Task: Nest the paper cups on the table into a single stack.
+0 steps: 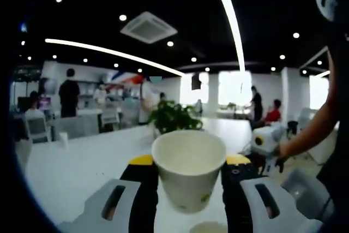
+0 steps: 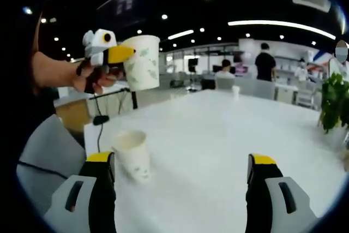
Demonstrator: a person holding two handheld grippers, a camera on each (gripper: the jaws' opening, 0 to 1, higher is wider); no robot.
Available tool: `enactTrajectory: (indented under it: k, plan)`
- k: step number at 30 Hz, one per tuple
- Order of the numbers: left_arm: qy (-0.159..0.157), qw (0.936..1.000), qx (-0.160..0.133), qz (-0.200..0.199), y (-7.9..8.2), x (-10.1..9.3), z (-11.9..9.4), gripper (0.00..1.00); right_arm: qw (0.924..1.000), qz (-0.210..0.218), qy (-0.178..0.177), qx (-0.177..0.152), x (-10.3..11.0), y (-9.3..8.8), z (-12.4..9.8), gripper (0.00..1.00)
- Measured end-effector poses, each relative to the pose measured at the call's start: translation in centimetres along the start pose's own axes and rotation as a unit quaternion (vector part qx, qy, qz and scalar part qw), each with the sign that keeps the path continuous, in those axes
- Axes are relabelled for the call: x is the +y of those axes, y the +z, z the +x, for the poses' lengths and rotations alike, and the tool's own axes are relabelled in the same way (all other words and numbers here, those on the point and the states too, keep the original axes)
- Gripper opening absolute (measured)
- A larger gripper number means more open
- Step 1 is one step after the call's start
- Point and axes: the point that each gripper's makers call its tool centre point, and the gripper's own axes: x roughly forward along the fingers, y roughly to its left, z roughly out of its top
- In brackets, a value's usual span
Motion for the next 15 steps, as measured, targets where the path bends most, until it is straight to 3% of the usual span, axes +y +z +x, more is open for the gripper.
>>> enactTrajectory:
  k: [15]
  plan:
    - [-0.004, 1.0, 0.008, -0.003, -1.0, -1.3, -0.7, 0.43, 1.0, -0.001, 0.001, -0.001, 0.0, 0.0, 0.2, 1.0]
